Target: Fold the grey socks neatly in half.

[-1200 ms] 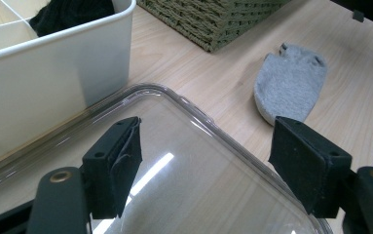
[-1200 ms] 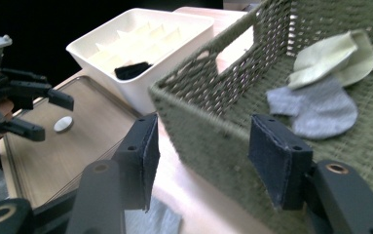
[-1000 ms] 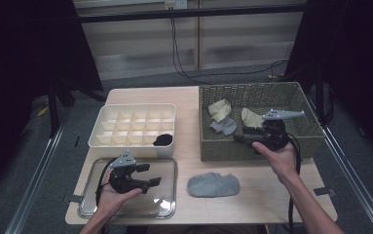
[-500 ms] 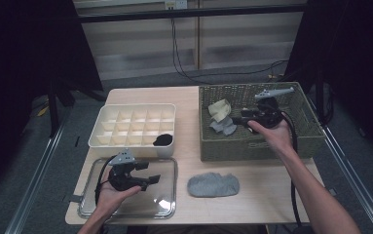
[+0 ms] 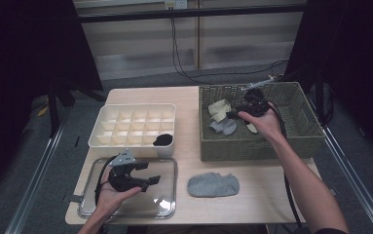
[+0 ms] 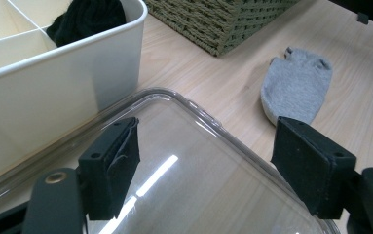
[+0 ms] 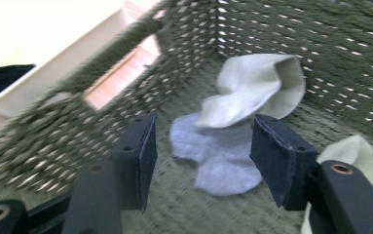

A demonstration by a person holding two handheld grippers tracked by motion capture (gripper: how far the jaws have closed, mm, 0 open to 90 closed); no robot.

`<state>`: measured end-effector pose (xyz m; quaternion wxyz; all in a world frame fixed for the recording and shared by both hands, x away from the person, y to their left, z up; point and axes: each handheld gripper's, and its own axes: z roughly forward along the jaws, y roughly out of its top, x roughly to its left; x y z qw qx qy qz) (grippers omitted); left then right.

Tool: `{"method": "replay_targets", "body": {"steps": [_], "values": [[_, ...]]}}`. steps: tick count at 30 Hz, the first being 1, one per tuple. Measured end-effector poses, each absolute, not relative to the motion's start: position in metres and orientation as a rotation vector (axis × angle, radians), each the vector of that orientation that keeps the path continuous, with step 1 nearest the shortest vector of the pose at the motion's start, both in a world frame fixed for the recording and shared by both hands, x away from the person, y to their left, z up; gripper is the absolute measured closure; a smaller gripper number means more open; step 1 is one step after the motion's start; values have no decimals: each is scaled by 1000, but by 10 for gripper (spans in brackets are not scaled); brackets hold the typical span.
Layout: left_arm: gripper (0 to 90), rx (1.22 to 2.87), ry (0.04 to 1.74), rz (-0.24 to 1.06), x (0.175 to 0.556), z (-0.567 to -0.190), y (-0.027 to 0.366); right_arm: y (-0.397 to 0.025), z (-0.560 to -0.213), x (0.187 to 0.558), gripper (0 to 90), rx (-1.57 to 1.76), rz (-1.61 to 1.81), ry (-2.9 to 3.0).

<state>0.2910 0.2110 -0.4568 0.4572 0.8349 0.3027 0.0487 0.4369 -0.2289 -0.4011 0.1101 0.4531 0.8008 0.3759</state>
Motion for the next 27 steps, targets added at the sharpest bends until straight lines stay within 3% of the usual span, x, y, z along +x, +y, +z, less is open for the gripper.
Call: {"method": "replay_targets", "body": {"steps": [12,27], "values": [[249,2056,769,109,294,-460,212,-232,-430,484,494,1439,901,2486],[248,2066,759,110,296,-461,210,-224,-451,499,523,1490,724,2580]]}}
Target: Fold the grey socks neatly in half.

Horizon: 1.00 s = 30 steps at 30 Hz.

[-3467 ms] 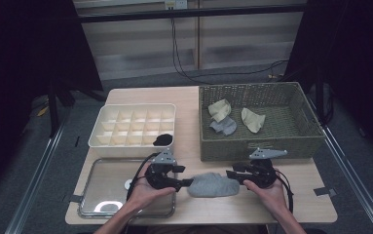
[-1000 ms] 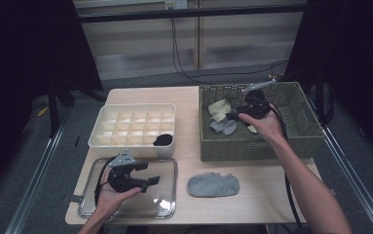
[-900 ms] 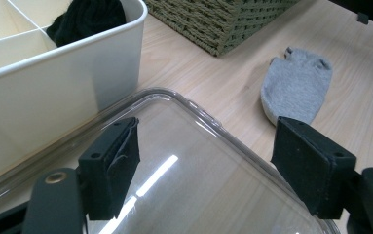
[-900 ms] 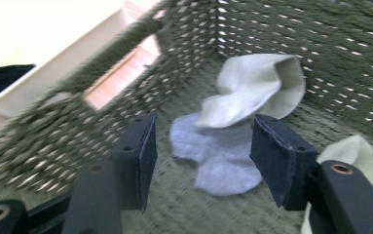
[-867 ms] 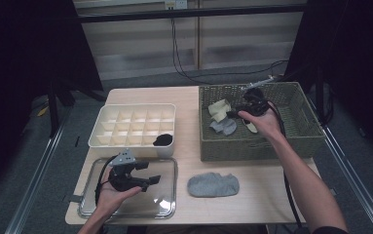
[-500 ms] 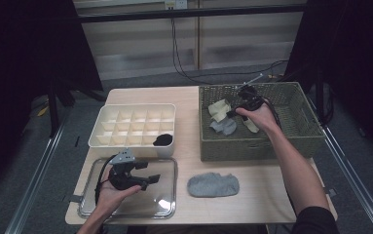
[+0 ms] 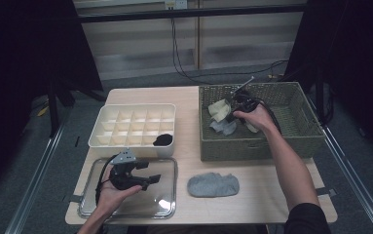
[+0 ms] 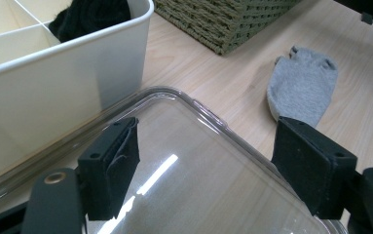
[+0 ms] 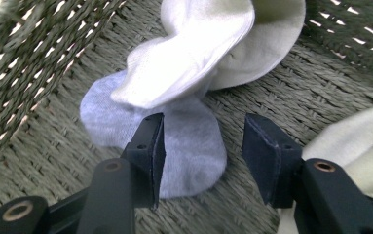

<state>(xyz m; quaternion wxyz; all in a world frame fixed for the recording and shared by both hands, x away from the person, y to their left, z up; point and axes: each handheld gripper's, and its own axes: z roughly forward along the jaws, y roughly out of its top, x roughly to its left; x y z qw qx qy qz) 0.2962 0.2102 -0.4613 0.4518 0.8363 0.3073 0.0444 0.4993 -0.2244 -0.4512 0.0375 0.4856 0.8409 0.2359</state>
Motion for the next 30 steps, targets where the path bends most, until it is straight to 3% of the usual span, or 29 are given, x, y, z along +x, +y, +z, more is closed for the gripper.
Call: {"method": "replay_targets", "body": {"steps": [9,13,15,16,30], "values": [[244,2089,730,98,297,-464,205,-219,-468,503,599,1525,586,2601],[241,2092,726,96,296,-464,203,-215,-471,503,718,1512,538,2635],[234,2092,728,100,296,-464,203,-214,-471,503,857,1505,511,2641],[234,2096,732,99,296,-465,203,-215,-470,503,881,1508,512,2636],[233,2111,725,121,296,-463,202,-222,-449,492,895,1444,782,2602]]}}
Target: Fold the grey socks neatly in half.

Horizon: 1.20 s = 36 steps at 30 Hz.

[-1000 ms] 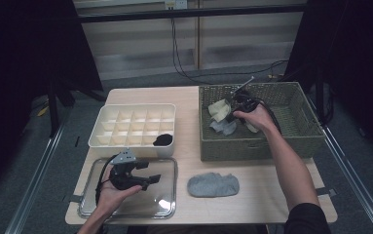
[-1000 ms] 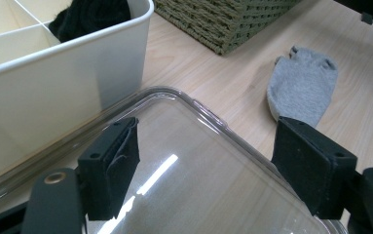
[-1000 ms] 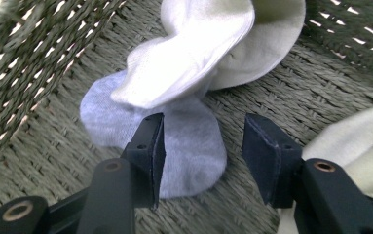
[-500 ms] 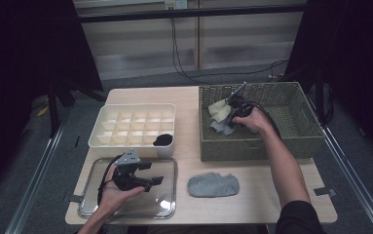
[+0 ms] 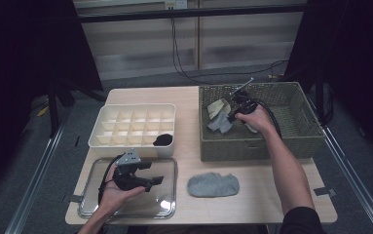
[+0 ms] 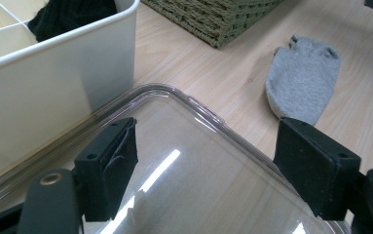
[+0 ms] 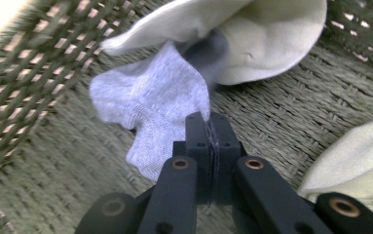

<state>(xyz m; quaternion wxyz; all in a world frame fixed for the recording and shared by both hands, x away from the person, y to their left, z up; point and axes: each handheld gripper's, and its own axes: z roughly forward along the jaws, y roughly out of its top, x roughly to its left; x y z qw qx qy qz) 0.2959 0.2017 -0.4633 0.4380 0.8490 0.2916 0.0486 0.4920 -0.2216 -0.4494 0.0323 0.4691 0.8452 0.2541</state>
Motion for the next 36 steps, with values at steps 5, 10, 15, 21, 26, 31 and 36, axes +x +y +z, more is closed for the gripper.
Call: {"method": "replay_targets", "body": {"steps": [5,10,15,21,26,31,36], "values": [[226,2114,728,136,294,-463,200,-229,-441,486,896,1449,882,2559],[224,2122,722,140,293,-463,199,-233,-430,480,896,1429,972,2521],[221,2121,720,147,293,-463,199,-236,-418,474,896,1412,1044,2484],[218,2120,715,148,291,-463,199,-240,-411,465,897,1396,1103,2454],[216,2119,715,149,291,-463,199,-242,-408,460,897,1392,1120,2436],[213,2117,714,149,291,-462,199,-243,-400,454,897,1388,1158,2401],[208,2114,706,153,290,-462,199,-241,-394,448,898,1361,1168,2389]]}}
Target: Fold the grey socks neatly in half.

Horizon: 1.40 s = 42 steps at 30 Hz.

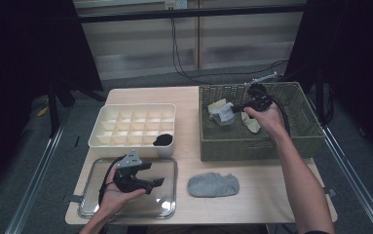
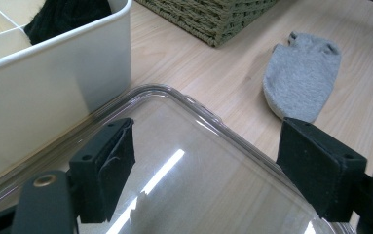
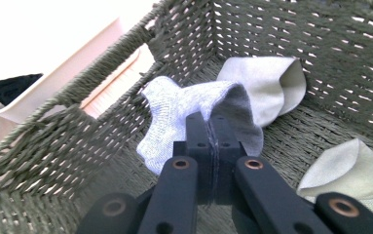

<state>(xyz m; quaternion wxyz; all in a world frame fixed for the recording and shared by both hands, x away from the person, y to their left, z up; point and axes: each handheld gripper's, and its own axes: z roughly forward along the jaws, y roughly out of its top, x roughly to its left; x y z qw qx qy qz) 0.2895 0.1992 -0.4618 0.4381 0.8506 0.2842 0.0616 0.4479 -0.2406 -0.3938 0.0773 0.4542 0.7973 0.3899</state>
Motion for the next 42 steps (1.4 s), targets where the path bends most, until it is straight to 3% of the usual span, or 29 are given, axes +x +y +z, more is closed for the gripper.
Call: {"method": "replay_targets", "body": {"steps": [42], "values": [[164,2095,693,153,285,-460,198,-253,-352,376,898,1231,1514,2172]]}}
